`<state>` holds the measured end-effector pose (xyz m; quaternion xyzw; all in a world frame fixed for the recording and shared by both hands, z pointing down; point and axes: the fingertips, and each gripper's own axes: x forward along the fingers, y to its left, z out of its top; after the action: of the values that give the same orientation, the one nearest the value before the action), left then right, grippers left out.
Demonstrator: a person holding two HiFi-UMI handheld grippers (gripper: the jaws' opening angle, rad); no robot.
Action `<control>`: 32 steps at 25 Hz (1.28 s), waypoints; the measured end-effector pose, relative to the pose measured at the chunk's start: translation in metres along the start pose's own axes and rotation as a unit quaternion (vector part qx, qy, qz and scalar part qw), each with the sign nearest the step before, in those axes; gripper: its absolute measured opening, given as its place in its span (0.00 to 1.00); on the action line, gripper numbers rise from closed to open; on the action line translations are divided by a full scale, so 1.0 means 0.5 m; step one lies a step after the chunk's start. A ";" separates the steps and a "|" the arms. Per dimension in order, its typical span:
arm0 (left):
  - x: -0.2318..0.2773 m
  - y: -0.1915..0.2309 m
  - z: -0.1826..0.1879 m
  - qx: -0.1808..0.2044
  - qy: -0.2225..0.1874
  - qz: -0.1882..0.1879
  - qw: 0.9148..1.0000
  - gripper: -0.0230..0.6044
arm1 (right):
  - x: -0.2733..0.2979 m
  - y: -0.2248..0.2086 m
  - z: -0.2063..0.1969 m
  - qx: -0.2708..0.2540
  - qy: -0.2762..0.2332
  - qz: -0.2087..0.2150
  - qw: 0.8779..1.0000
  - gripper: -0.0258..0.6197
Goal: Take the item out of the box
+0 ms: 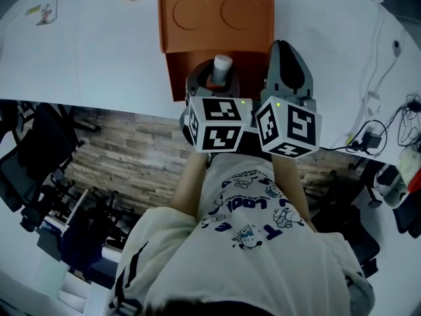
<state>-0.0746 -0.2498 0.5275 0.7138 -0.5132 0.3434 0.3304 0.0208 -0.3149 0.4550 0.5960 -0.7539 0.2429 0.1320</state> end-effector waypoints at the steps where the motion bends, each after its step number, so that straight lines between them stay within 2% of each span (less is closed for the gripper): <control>1: -0.006 0.000 0.004 -0.001 -0.005 0.002 1.000 0.34 | -0.004 0.003 0.004 -0.001 -0.002 0.002 1.000 0.12; 15: -0.091 -0.003 0.053 -0.008 -0.066 0.025 0.997 0.34 | -0.054 0.055 0.055 -0.023 -0.031 0.040 0.998 0.12; 32: -0.199 0.003 0.116 -0.009 -0.147 0.056 0.988 0.34 | -0.117 0.103 0.116 -0.049 -0.074 0.071 0.994 0.12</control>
<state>-0.0907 -0.2475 0.4136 0.7235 -0.5984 0.2488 0.2378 -0.0087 -0.2875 0.3662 0.5503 -0.8128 0.1695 0.0878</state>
